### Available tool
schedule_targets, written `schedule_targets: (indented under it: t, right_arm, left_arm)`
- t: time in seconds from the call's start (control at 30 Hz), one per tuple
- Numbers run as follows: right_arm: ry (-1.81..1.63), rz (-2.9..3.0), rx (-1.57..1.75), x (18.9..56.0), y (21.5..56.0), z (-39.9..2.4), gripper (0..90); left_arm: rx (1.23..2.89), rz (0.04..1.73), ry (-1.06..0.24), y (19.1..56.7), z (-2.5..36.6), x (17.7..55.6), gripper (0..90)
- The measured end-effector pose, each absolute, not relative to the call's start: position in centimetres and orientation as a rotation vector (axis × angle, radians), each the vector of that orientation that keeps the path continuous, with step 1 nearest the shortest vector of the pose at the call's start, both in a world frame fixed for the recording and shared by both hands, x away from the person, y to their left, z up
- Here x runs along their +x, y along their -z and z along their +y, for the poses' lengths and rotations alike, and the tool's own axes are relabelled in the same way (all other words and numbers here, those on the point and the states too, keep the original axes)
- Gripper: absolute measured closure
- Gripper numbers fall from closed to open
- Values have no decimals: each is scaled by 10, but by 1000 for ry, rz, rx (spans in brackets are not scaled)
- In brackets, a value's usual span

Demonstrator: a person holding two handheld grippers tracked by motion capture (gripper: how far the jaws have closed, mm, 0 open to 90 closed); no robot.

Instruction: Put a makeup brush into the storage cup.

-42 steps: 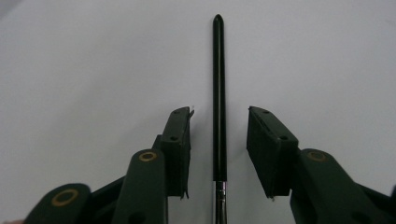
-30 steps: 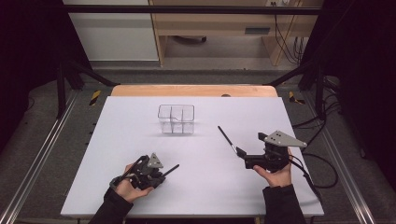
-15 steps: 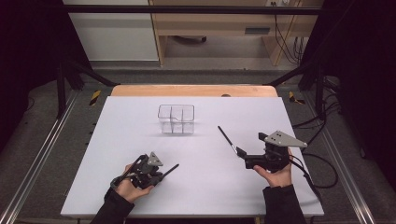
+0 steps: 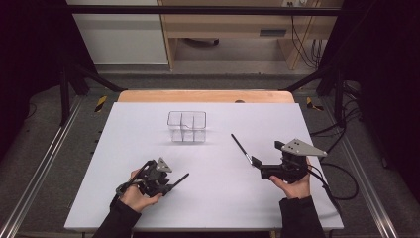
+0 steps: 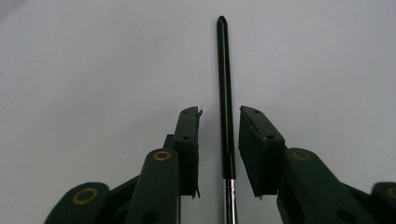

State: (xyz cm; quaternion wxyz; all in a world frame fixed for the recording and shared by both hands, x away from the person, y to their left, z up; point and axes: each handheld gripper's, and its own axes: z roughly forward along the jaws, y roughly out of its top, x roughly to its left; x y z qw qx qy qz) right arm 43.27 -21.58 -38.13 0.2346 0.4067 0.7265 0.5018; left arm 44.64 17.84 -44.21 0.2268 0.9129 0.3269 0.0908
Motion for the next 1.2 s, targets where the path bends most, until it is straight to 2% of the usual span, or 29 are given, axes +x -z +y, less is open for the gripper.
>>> schedule_targets:
  t: [0.4,0.97,1.2]
  right_arm:
    - [-1378,2019,1117,433,381,-216,33]
    - [-1370,2035,1111,432,380,-215,30]
    - [-1360,2045,1113,433,381,-214,30]
  left_arm:
    - [2664,851,-170,448,164,455,665]
    - [2689,890,-131,448,166,452,811]
    - [2696,872,-145,448,165,451,832]
